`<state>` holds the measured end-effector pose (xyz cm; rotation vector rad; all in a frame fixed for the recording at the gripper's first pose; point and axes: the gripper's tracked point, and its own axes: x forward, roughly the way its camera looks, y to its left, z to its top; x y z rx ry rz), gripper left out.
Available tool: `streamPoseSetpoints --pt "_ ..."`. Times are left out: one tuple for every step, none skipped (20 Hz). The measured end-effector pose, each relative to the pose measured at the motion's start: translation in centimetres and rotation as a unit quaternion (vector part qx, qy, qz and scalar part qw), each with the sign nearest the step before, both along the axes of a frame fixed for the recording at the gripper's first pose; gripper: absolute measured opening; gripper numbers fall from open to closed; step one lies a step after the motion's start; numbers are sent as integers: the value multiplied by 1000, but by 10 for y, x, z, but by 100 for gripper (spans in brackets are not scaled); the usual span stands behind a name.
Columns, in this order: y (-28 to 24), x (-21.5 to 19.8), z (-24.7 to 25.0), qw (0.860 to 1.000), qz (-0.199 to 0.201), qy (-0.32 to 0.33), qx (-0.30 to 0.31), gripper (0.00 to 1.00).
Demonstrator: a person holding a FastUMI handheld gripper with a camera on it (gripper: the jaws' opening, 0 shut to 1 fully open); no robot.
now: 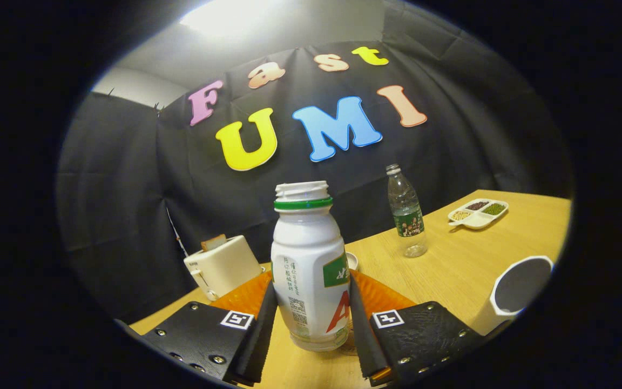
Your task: Take the bottle from table, then pour the juice into the cup, finally place the bottle on the coaster
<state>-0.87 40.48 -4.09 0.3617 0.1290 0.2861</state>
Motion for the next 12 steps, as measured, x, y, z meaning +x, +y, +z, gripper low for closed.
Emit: streamPoseSetpoints --pt "1 -5 5 1000 0 -1 30 65" --pt "0 -9 10 998 0 -2 60 65" --pt "-2 -13 12 997 -2 -1 83 65" --pt "-4 -16 16 994 -5 0 111 65" --pt "-6 -19 17 991 -6 1 131 65" --pt "-7 -22 19 988 -7 2 151 65" --pt "-10 -26 19 986 -9 5 169 65" --pt "-14 -29 20 982 -13 9 186 65" --pt "-18 -30 21 979 -16 11 204 65" --pt "-22 -32 21 975 -18 12 222 65" --pt "-24 -34 21 970 -20 15 243 65" --pt "-29 -36 22 964 -25 16 264 65"
